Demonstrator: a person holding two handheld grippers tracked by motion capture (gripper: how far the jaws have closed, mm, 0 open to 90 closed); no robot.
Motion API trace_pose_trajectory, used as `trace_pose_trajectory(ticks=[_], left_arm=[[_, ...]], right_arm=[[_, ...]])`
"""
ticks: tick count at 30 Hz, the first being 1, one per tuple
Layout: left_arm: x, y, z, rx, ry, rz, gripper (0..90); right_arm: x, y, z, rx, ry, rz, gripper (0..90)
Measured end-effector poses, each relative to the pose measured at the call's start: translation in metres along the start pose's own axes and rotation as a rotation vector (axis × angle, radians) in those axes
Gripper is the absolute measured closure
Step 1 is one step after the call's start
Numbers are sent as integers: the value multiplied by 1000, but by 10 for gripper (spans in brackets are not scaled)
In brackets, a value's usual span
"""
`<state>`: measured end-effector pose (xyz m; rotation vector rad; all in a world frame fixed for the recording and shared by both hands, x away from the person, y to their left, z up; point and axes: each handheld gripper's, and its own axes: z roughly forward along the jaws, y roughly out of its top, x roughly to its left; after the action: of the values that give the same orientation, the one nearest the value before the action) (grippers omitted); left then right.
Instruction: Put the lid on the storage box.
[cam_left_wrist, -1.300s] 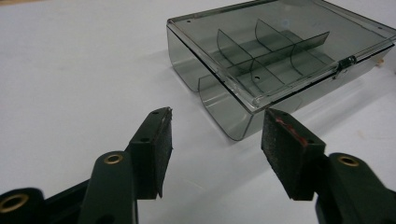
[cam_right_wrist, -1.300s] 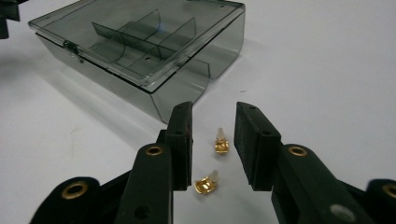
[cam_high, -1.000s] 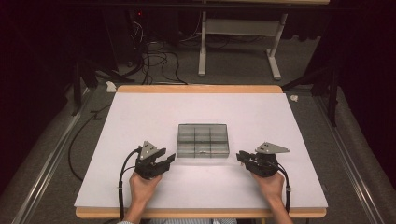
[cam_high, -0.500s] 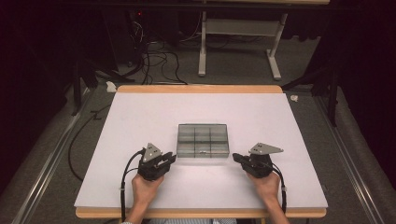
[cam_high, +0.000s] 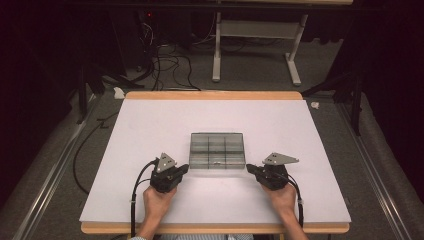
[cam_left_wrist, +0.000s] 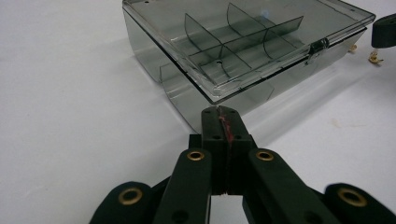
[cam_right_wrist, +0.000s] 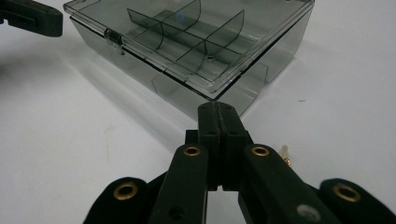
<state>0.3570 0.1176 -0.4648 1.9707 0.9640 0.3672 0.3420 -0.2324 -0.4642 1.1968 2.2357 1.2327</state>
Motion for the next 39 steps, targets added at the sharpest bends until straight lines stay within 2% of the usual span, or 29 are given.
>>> trace_pose_trajectory(ticks=[39], left_arm=[[-4,6,4,-6,19,19,897]], right_arm=[[4,5,3,-3,-16,-7,900]])
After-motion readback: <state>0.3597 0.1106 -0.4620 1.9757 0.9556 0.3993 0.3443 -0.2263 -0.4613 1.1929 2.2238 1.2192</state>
